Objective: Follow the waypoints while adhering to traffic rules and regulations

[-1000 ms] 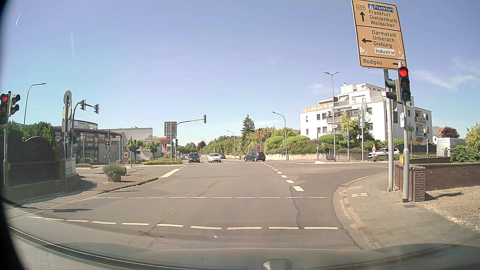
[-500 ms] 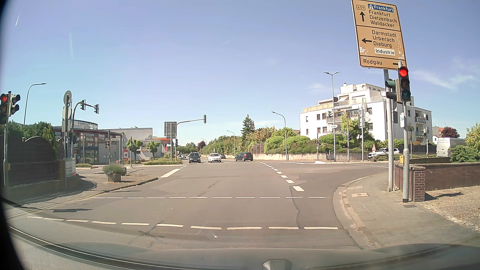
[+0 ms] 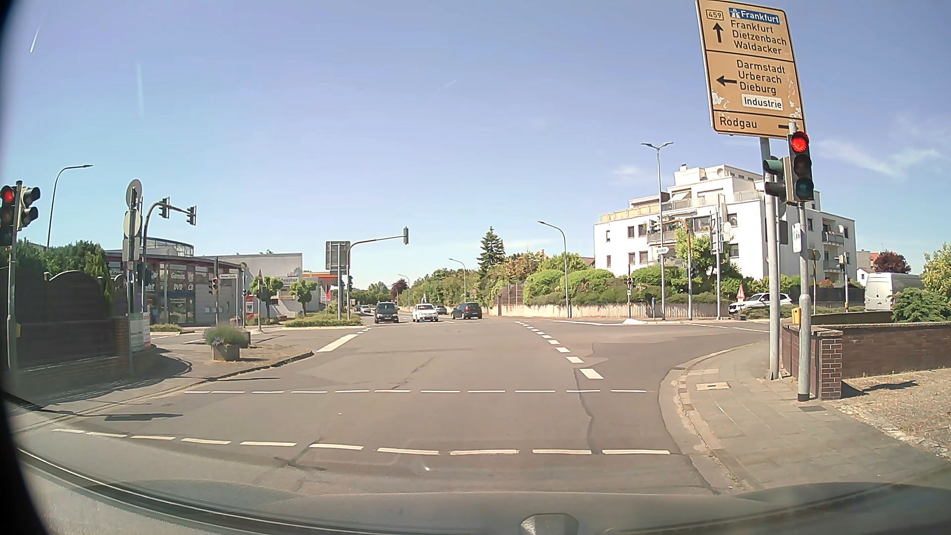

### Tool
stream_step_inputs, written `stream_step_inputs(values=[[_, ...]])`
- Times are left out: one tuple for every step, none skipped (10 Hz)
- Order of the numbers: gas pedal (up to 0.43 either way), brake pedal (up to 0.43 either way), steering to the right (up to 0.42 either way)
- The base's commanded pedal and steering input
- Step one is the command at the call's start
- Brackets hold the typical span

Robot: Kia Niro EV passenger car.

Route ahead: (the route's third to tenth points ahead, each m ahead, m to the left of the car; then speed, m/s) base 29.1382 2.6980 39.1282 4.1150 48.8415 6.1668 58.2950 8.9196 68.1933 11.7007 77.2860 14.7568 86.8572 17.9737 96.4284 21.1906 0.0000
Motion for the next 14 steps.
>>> stream_step_inputs(values=[[0.0, 0.366, -0.005], [0.0, 0.366, -0.005], [0.0, 0.366, -0.005], [0.0, 0.366, -0.005], [0.0, 0.366, -0.005], [0.0, 0.372, -0.005], [0.0, 0.366, -0.005], [0.0, 0.366, -0.005], [0.0, 0.366, -0.005], [0.0, 0.366, -0.005], [0.0, 0.366, -0.005], [0.0, 0.366, -0.005], [0.0, 0.366, -0.005], [0.0, 0.366, -0.005]])
